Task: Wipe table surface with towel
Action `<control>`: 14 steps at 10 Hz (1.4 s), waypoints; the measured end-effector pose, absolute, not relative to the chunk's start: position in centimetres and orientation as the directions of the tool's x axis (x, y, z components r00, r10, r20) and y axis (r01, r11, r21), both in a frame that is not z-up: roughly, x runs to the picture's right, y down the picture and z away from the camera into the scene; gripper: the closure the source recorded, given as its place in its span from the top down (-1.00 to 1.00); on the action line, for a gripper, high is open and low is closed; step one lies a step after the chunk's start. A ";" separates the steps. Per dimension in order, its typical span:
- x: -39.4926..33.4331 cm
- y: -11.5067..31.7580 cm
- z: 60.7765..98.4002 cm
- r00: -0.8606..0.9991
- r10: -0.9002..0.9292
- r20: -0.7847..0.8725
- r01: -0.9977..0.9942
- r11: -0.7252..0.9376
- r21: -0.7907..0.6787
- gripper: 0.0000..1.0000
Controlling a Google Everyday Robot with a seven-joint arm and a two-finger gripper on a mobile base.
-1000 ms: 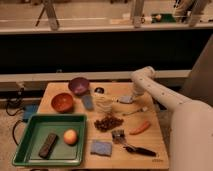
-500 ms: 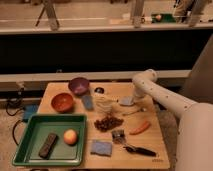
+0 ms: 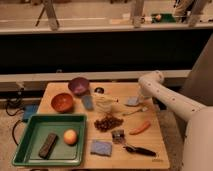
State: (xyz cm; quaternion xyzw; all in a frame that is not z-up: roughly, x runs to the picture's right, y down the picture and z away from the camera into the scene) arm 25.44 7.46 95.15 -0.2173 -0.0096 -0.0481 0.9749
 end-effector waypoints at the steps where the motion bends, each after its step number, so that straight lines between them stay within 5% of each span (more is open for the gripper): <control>1: 26.0 7.3 95.3 0.996 -0.085 0.032 0.090 0.903 -0.420 -1.00; 8: 27.4 5.6 97.7 0.998 -0.056 -0.011 0.046 0.907 -0.419 -1.00; 14: 21.3 5.4 98.6 0.993 -0.097 0.073 0.118 0.904 -0.411 -1.00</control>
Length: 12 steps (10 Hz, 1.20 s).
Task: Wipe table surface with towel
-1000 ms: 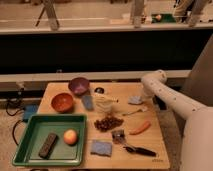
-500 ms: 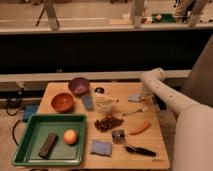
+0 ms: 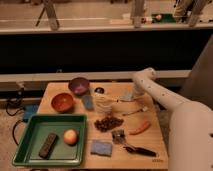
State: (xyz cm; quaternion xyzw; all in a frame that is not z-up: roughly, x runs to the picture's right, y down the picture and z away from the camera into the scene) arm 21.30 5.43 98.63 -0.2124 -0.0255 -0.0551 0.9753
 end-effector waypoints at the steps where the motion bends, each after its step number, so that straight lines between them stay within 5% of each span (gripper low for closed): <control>1: 21.2 5.7 98.5 0.991 -0.103 0.087 0.130 0.903 -0.410 -1.00; 12: 25.6 9.1 93.7 0.988 -0.141 0.069 0.157 0.907 -0.391 -1.00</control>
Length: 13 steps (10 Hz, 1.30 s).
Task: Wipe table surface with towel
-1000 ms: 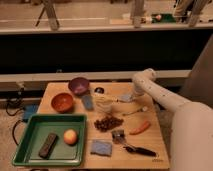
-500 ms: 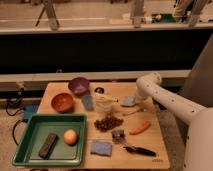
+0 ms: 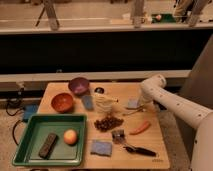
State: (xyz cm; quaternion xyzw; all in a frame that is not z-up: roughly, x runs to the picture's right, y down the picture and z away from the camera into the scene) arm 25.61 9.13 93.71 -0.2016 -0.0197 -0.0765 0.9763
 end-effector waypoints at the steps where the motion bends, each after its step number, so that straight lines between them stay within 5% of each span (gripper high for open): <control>1: 26.4 8.9 93.7 0.990 -0.126 0.057 0.139 0.911 -0.387 -1.00; 9: 29.2 6.1 96.4 0.999 -0.024 -0.021 0.015 0.932 -0.362 -1.00; 13: 22.3 5.8 97.4 0.996 -0.090 0.026 0.093 0.930 -0.357 -1.00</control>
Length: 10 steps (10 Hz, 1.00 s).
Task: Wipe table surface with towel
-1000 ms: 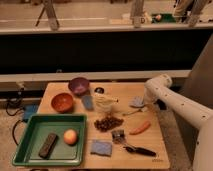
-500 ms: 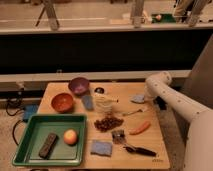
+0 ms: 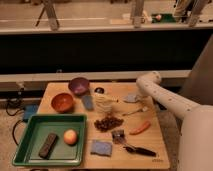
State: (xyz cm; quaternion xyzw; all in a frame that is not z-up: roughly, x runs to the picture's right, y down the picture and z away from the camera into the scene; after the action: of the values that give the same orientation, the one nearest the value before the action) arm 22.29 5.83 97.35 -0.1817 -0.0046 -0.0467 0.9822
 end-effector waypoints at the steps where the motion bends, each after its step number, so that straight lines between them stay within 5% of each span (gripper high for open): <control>1: 20.6 6.0 97.5 0.993 -0.107 0.045 0.116 0.927 -0.356 -1.00; 10: 20.5 9.6 93.8 0.977 -0.173 0.128 0.208 0.915 -0.345 -1.00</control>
State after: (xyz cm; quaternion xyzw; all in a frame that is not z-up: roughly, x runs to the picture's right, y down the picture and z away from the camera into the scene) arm 20.50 9.58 93.78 -0.1811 -0.0474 -0.0974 0.9775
